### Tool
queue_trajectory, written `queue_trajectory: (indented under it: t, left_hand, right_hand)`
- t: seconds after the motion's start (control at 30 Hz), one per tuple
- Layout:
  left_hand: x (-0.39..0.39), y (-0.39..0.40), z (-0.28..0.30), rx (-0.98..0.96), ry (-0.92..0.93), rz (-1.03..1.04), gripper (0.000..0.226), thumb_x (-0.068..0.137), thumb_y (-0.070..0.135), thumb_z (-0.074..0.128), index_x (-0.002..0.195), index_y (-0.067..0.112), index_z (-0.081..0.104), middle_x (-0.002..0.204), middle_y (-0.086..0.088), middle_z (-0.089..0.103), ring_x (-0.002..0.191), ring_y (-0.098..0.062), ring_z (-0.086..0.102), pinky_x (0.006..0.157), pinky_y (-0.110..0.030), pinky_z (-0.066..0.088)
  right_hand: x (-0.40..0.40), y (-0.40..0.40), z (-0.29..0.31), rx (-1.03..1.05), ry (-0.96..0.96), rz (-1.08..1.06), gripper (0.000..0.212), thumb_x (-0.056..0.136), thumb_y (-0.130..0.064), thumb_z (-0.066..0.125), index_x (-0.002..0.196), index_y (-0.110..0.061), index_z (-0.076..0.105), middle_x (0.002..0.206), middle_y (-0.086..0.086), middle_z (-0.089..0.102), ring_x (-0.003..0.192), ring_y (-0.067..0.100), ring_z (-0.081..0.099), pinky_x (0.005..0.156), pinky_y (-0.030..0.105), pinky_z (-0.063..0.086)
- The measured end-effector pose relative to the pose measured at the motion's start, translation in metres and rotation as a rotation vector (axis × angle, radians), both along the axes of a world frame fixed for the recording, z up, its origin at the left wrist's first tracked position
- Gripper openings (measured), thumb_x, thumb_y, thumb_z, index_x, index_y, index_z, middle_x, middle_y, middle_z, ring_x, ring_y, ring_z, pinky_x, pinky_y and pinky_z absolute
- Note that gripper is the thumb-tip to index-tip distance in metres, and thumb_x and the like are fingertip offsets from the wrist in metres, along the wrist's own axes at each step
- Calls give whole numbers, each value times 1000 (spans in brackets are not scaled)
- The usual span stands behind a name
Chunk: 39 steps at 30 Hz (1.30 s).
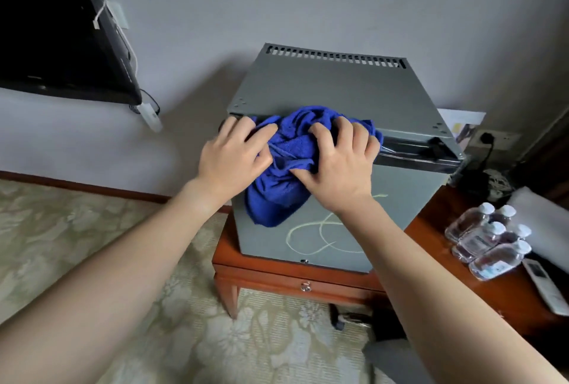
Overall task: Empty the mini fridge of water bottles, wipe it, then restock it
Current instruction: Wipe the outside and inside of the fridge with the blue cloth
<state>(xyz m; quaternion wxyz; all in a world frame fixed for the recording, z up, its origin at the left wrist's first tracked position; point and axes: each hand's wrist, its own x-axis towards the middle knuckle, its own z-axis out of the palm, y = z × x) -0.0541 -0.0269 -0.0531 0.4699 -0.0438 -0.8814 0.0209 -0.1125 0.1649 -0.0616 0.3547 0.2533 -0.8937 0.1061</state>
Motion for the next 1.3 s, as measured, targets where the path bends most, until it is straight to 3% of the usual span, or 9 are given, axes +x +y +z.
queue_trajectory:
  t: [0.23,0.43,0.57,0.63,0.8,0.97,1.07,1.17,1.3]
  left_hand:
    - [25,26,-6,220,-83,-27,27,86,2,61,110,-2,71,90,-23,63,85,-43,64,58,-49,57]
    - [23,3,-53,103,35,-28,23,87,1,65,108,2,73,103,-22,67,96,-31,41,59,-49,58]
    - [0,-8,-82,51,202,-28,22,82,-2,65,102,4,73,105,-20,70,97,-36,52,78,-44,55]
    - [-14,-10,-96,62,291,-96,22,82,2,58,103,6,64,108,-18,65,89,-43,59,86,-40,44]
    - [-27,-22,-181,128,396,-170,22,84,9,53,106,11,51,117,-6,45,95,-32,44,88,-38,36]
    - [-7,-16,-343,173,191,-122,17,84,15,56,100,10,61,111,-10,57,91,-32,46,86,-39,42]
    - [1,-8,-420,184,10,-92,13,80,19,56,87,11,64,94,-9,65,82,-29,45,77,-39,42]
    - [5,-6,-446,252,-50,-98,15,78,23,54,92,19,51,89,-4,63,81,-24,44,77,-36,42]
    - [3,-6,-401,306,-2,-173,14,82,22,53,95,20,51,96,0,57,84,-23,45,77,-35,41]
  right_hand:
    - [15,-12,-2,-92,208,193,47,70,-12,68,113,-9,49,91,24,60,73,36,57,65,39,42]
    - [26,-29,-58,-165,276,152,38,76,-11,63,111,-9,46,89,23,61,71,36,56,66,40,41]
    - [18,-51,-77,-288,229,139,44,74,-23,69,107,-7,45,83,22,58,71,38,59,53,38,49]
    - [11,-62,-84,-371,282,118,39,75,-30,59,103,-8,45,81,21,57,70,36,58,55,37,46]
    - [4,-77,-165,-431,357,81,35,74,-36,56,95,-10,45,78,17,54,67,31,52,60,35,36]
    - [28,-70,-329,-246,100,41,37,75,-43,54,88,-11,40,73,20,56,57,35,58,45,30,45]
    - [37,-65,-406,-194,-38,20,34,73,-36,52,91,-9,42,71,21,57,54,37,60,47,31,49]
    - [41,-68,-434,-223,-127,-18,34,72,-31,50,93,-6,43,75,24,57,56,40,60,49,34,50]
    - [43,-71,-399,-262,-102,-17,30,75,-28,47,96,-7,43,75,23,55,59,39,58,54,36,49]
